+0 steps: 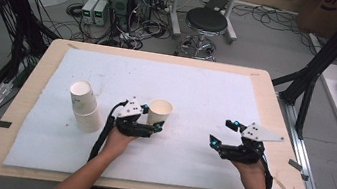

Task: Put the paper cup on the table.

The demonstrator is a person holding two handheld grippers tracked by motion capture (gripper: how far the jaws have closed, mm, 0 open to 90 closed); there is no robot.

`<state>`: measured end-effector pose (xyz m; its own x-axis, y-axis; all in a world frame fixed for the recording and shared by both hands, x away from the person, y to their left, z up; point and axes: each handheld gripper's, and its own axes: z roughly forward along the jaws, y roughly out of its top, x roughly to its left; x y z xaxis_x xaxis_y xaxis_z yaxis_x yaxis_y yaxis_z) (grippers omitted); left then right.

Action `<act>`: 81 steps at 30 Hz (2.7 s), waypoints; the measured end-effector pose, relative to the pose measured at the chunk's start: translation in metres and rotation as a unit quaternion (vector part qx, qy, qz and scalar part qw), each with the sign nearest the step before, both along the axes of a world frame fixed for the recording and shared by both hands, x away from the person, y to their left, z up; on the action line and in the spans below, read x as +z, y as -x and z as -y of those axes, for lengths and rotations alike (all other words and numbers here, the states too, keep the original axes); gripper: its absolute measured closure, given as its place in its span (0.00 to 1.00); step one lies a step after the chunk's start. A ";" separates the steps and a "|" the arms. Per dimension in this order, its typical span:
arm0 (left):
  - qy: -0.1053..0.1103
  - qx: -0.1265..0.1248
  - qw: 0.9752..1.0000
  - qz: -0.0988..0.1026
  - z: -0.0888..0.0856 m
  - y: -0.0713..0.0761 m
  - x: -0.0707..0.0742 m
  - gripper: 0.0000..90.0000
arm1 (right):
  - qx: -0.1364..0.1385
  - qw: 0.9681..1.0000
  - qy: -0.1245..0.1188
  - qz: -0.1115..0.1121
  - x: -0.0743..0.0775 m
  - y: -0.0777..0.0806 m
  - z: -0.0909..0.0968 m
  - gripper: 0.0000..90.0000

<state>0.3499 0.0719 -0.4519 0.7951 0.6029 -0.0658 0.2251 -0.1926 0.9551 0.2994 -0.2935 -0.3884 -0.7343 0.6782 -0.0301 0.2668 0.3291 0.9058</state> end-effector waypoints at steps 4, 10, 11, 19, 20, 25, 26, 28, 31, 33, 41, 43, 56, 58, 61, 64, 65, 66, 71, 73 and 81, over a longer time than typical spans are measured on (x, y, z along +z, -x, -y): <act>-0.013 0.003 1.000 -0.008 0.007 -0.004 -0.004 0.37 | 0.003 1.000 0.002 -0.003 -0.001 0.000 0.000 0.22; -0.063 0.012 0.998 -0.014 0.016 -0.004 -0.004 0.37 | 0.006 1.000 0.002 -0.004 -0.001 0.000 0.000 0.22; -0.074 0.015 0.997 -0.016 0.017 -0.004 -0.004 0.37 | 0.007 1.000 0.002 -0.006 -0.001 0.001 0.000 0.22; -0.122 0.019 0.992 -0.023 0.015 0.004 0.000 0.37 | 0.007 1.000 0.001 -0.005 0.000 0.002 0.001 0.22; -0.125 0.019 0.992 -0.025 0.014 0.005 0.000 0.37 | 0.006 1.000 0.002 -0.005 0.000 0.002 0.001 0.22; -0.127 0.017 0.991 -0.036 0.009 0.007 -0.001 0.36 | 0.008 1.000 0.004 -0.004 0.000 0.003 0.000 0.22; -0.124 0.019 0.991 -0.039 0.008 0.007 -0.002 0.35 | 0.008 1.000 0.004 -0.004 0.000 0.003 0.000 0.22; -0.115 0.022 0.992 -0.044 0.006 0.007 -0.005 0.32 | 0.008 1.000 0.003 -0.005 0.000 0.003 0.000 0.22; -0.094 0.021 0.994 -0.047 0.001 0.008 -0.004 0.22 | 0.008 1.000 0.003 -0.007 -0.001 0.003 0.000 0.22; -0.083 0.019 0.995 -0.043 -0.003 0.012 -0.004 0.22 | 0.008 1.000 0.004 -0.007 -0.001 0.002 0.000 0.22; -0.038 0.004 0.999 -0.022 -0.026 0.025 0.004 0.20 | 0.009 1.000 0.004 -0.010 -0.001 0.004 -0.001 0.22; -0.027 -0.001 1.000 -0.015 -0.032 0.029 0.007 0.19 | 0.008 1.000 0.005 -0.007 -0.001 0.004 0.000 0.22; 0.037 -0.028 0.998 0.044 -0.062 0.054 0.029 0.20 | -0.004 1.000 0.013 0.013 -0.002 0.010 0.007 0.21; 0.042 -0.027 0.997 0.053 -0.066 0.057 0.031 0.20 | -0.005 1.000 0.013 0.016 -0.002 0.012 0.008 0.21; 0.050 -0.023 0.997 0.057 -0.073 0.060 0.033 0.20 | -0.007 1.000 0.010 0.022 -0.001 0.014 0.008 0.21; 0.056 -0.020 0.996 0.059 -0.079 0.062 0.032 0.20 | -0.007 1.000 0.009 0.023 -0.001 0.017 0.008 0.21; 0.058 -0.022 0.996 0.057 -0.081 0.063 0.032 0.20 | -0.007 1.000 0.010 0.023 -0.001 0.018 0.008 0.21; 0.058 -0.021 0.996 0.059 -0.082 0.064 0.032 0.20 | -0.007 1.000 0.010 0.025 -0.001 0.019 0.008 0.21; 0.060 -0.025 0.996 0.069 -0.085 0.070 0.038 0.20 | -0.008 1.000 0.008 0.024 -0.002 0.019 0.011 0.21; 0.061 -0.023 0.995 0.076 -0.087 0.074 0.042 0.20 | -0.008 1.000 0.009 0.027 -0.001 0.018 0.012 0.21; 0.060 0.000 0.994 0.090 -0.103 0.082 0.043 0.20 | -0.009 0.999 0.013 0.029 0.000 0.020 0.011 0.22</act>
<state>0.2676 0.1752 -0.4084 0.8006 0.5992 0.0050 0.0492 -0.0741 0.9960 0.2794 -0.3047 -0.3885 -0.7183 0.6899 -0.0900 0.2206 0.3486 0.9109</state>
